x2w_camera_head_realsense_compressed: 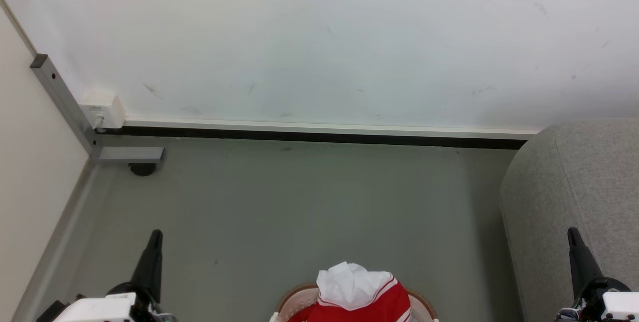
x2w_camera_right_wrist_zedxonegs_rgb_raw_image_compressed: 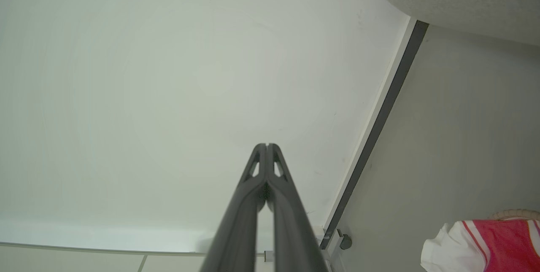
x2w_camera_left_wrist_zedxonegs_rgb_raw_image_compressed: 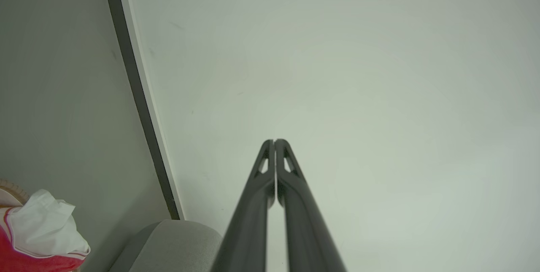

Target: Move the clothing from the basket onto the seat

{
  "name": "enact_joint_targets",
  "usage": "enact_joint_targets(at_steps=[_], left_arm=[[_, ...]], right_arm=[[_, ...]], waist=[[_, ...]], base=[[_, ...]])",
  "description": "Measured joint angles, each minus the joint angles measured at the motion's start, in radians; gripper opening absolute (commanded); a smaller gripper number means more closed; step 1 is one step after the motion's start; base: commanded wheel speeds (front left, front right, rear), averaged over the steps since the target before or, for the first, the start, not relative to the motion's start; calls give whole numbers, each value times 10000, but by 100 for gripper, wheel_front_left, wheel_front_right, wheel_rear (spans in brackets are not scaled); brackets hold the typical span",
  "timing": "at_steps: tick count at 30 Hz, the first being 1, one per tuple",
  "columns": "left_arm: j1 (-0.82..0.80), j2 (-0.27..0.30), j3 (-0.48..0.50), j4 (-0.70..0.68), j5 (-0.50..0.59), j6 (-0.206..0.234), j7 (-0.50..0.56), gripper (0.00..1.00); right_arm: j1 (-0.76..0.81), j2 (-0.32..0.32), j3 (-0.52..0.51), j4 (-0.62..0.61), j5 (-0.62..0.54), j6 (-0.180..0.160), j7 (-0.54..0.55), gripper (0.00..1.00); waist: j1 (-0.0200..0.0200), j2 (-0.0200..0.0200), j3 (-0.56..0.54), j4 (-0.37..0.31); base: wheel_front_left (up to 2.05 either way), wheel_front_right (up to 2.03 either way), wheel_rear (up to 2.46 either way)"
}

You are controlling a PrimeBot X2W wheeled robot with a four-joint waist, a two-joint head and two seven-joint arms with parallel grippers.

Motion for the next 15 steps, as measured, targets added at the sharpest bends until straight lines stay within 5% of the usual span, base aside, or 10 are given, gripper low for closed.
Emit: enact_joint_targets(at_steps=[15], left_arm=[[0,0,0,0,0,0,0,0]], right_arm=[[0,0,0,0,0,0,0,0]], waist=[[0,0,0,0]], base=[[0,0,0]])
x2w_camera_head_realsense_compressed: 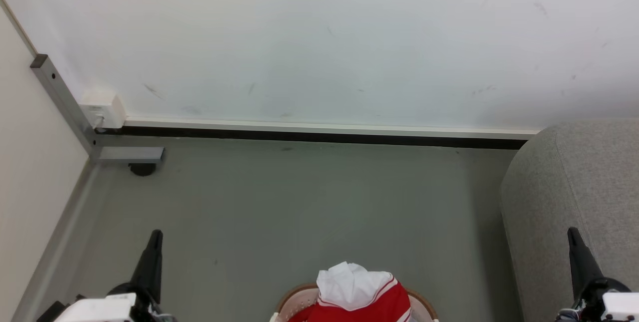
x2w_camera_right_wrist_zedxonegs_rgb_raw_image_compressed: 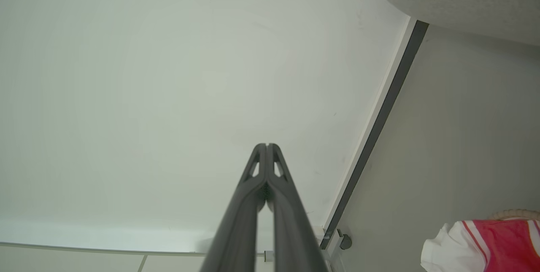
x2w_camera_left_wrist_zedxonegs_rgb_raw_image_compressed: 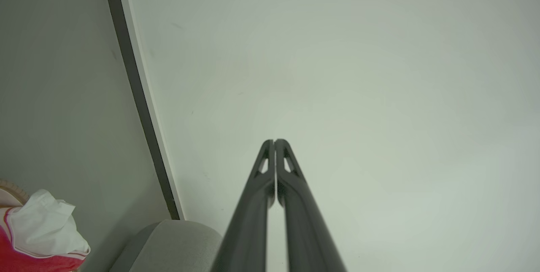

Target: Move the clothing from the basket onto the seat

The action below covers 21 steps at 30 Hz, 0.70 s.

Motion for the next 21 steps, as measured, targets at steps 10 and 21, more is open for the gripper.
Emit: enact_joint_targets(at_steps=[10,21], left_arm=[[295,-75,-201,336,286,79,-284,100],[295,-59,-608,201,2886,397,-803,100]], right_arm=[[291,109,104,234,-662,2,-288,100],[461,90,495,-297,-3906,2,-811,100]], waist=[[0,0,6,-1],[0,0,22,-2]], base=[[0,0,0],[0,0,0]])
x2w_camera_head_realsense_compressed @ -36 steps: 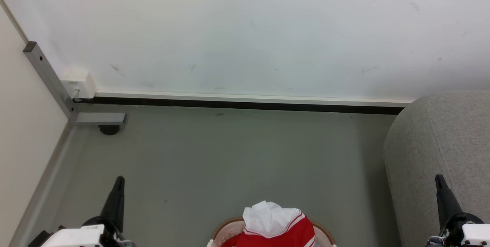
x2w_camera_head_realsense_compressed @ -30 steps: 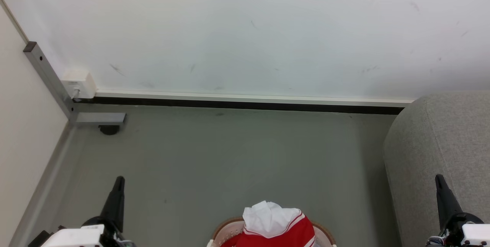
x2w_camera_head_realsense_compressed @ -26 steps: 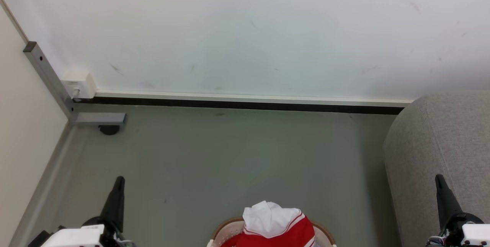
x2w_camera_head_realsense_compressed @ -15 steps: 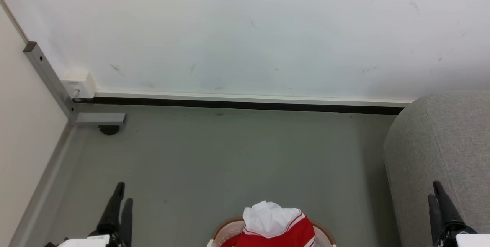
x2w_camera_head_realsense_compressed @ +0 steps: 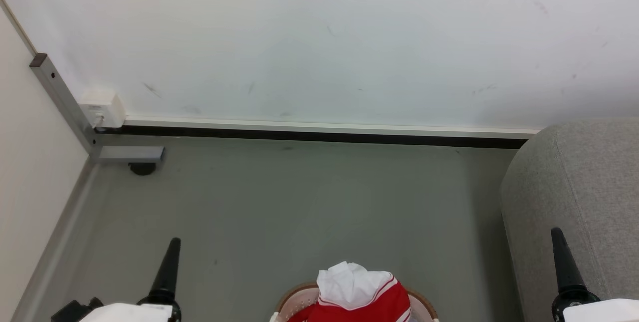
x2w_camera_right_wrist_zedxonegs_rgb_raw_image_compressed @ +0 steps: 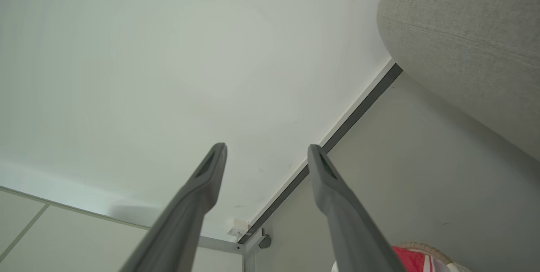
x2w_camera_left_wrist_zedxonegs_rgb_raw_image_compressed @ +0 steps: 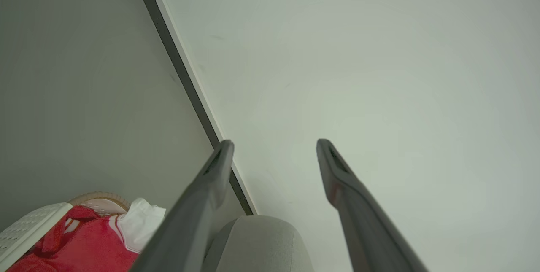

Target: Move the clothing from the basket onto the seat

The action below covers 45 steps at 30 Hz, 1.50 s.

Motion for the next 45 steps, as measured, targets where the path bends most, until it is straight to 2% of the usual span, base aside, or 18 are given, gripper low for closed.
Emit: enact_joint_targets(at_steps=[11,20,45], left_arm=[[53,125,-368,-69,2422,332,-449,100],[149,236,-604,-100,3835,556,-752,100],[239,564,-1045,-134,7189,932,-1582,100]], right_arm=[[35,-82,291,33,-2612,0,-439,100],[93,-100,295,23,-4297,0,-779,100],[206,-136,479,42,-7745,0,-1567,100]], waist=[[0,0,-47,-29],[0,0,-79,-54],[1,0,-101,-104]], base=[[0,0,0],[0,0,0],[0,0,0]])
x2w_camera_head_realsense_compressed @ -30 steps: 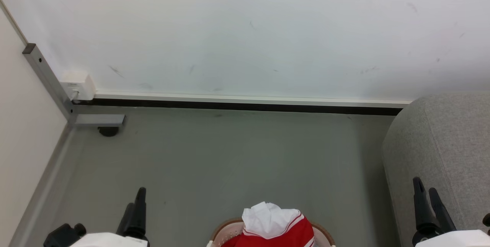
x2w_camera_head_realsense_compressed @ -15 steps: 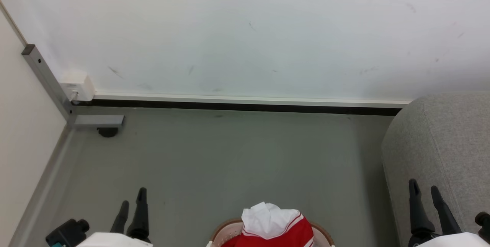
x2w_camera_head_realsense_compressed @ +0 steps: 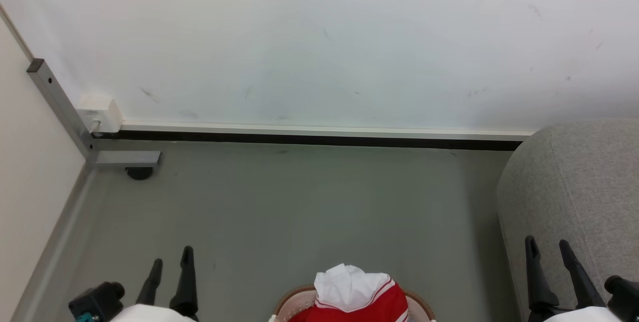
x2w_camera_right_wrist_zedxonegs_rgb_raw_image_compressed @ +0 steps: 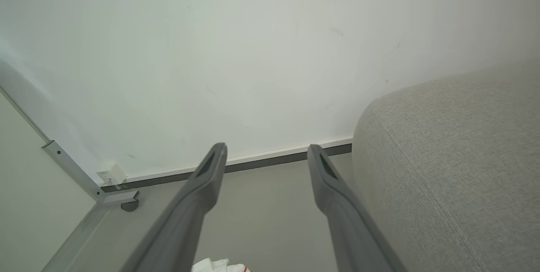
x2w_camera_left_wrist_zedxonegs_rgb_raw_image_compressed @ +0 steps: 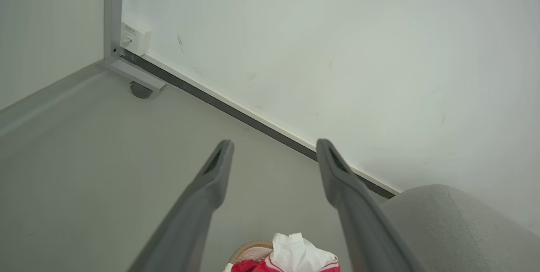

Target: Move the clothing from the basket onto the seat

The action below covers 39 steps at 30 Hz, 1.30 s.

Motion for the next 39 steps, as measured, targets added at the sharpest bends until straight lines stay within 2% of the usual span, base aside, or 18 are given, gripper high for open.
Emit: enact_joint_targets(at_steps=[18,39], left_arm=[[129,449,-477,-46,2011,88,-441,100],[205,454,-454,311,3586,-17,-895,100]], right_arm=[[56,10,-217,387,-1325,0,-451,100],[74,36,222,1360,-1990,0,-922,100]], waist=[[0,0,-24,-43],[0,0,-48,-94]], base=[[0,0,0],[0,0,0]])
